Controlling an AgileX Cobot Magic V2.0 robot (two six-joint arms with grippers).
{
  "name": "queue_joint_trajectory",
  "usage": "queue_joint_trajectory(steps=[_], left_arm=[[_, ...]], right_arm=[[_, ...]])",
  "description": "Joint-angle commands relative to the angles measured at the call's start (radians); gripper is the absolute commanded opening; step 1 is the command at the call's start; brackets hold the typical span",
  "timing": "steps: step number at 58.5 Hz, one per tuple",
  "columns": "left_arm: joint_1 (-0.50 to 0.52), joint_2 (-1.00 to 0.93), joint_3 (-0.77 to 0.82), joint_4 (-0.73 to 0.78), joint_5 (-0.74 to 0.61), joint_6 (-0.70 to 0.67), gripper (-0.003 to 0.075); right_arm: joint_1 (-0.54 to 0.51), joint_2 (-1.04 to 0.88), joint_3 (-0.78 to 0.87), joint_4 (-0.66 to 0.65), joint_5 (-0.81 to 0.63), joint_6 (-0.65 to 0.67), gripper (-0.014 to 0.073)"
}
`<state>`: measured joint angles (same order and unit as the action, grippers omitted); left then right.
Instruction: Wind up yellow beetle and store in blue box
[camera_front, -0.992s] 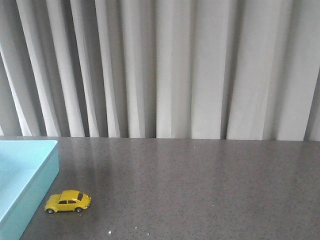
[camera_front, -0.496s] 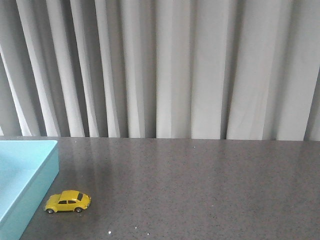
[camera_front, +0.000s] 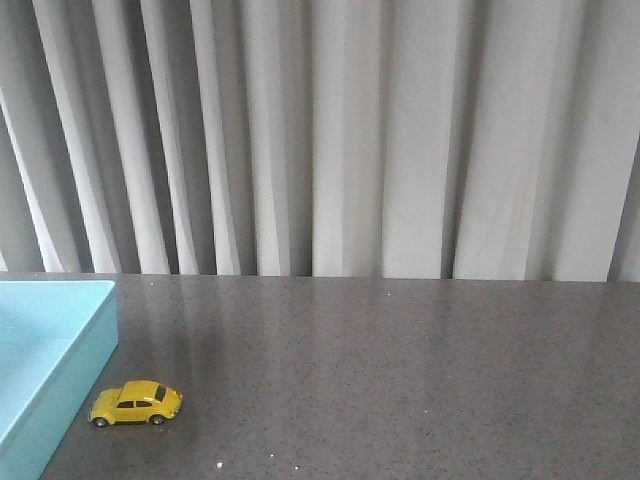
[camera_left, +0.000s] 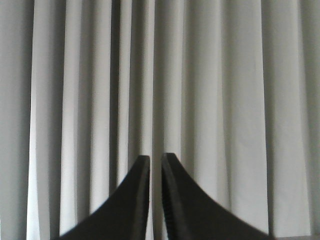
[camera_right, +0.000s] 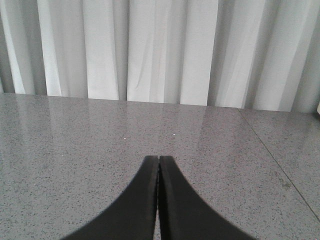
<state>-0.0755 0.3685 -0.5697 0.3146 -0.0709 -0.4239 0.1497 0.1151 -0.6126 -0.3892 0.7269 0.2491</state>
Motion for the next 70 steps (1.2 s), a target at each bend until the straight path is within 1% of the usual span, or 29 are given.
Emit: queue_joint_trajectory(steps=[1,9,12,14,17,19,22,23,24,25,26,28,30,32,34,38,44,48,53,59,66,70], left_arm=[[-0.008,0.112,-0.131,0.034,0.004,-0.006,0.0125],[-0.008,0.256,-0.266,0.090,0.135,0.015,0.0167],[-0.008,0.305,-0.310,0.064,0.179,0.065,0.0175],[-0.007,0.332,-0.336,0.006,0.201,0.131,0.0178],[-0.007,0.375,-0.374,-0.142,0.221,0.306,0.0179],[-0.007,0.401,-0.395,-0.274,0.233,0.457,0.0179],[-0.006,0.439,-0.432,-0.564,0.259,0.814,0.0181],[-0.006,0.448,-0.440,-0.630,0.269,0.903,0.0182],[-0.006,0.463,-0.451,-0.726,0.285,1.034,0.0183],[-0.006,0.474,-0.458,-0.784,0.297,1.120,0.0183],[-0.006,0.490,-0.469,-0.860,0.315,1.237,0.0183],[-0.006,0.513,-0.489,-0.964,0.346,1.399,0.0185],[-0.006,0.535,-0.510,-1.040,0.376,1.512,0.0186],[-0.006,0.558,-0.531,-1.089,0.402,1.582,0.0187],[-0.006,0.584,-0.558,-1.108,0.433,1.622,0.0191],[-0.006,0.630,-0.612,-1.089,0.475,1.630,0.0201],[-0.006,0.712,-0.711,-1.005,0.579,1.628,0.0224],[-0.006,0.754,-0.769,-0.966,0.615,1.610,0.0244],[-0.006,0.787,-0.811,-0.969,0.590,1.610,0.0277],[-0.006,0.793,-0.820,-1.009,0.533,1.610,0.0330],[-0.006,0.792,-0.820,-1.025,0.537,1.607,0.0412],[-0.006,0.792,-0.820,-1.021,0.554,1.605,0.0446]], right_arm=[[-0.005,0.025,-0.019,-0.025,-0.077,-0.001,-0.0007],[-0.005,0.025,-0.019,-0.025,-0.077,-0.001,-0.0007],[-0.005,0.025,-0.019,-0.025,-0.077,-0.001,-0.0007],[-0.005,0.025,-0.019,-0.025,-0.077,-0.001,-0.0007],[-0.005,0.025,-0.019,-0.025,-0.077,-0.001,-0.0007],[-0.005,0.025,-0.019,-0.025,-0.077,-0.001,-0.0007],[-0.005,0.025,-0.019,-0.025,-0.077,-0.001,-0.0007],[-0.005,0.025,-0.019,-0.025,-0.077,-0.001,-0.0007],[-0.005,0.025,-0.019,-0.025,-0.077,-0.001,-0.0007],[-0.005,0.025,-0.019,-0.025,-0.077,-0.001,-0.0007],[-0.005,0.025,-0.019,-0.025,-0.077,-0.001,-0.0007],[-0.005,0.025,-0.019,-0.025,-0.077,-0.001,-0.0007],[-0.005,0.025,-0.019,-0.025,-0.077,-0.001,-0.0007],[-0.005,0.025,-0.019,-0.025,-0.077,-0.001,-0.0007],[-0.005,0.025,-0.019,-0.025,-0.077,-0.001,-0.0007],[-0.005,0.025,-0.019,-0.025,-0.077,-0.001,-0.0007],[-0.005,0.025,-0.019,-0.025,-0.077,-0.001,-0.0007],[-0.005,0.025,-0.019,-0.025,-0.077,-0.001,-0.0007],[-0.005,0.025,-0.019,-0.025,-0.077,-0.001,-0.0007],[-0.005,0.025,-0.019,-0.025,-0.077,-0.001,-0.0007],[-0.005,0.025,-0.019,-0.025,-0.077,-0.001,-0.0007],[-0.005,0.025,-0.019,-0.025,-0.077,-0.001,-0.0007]])
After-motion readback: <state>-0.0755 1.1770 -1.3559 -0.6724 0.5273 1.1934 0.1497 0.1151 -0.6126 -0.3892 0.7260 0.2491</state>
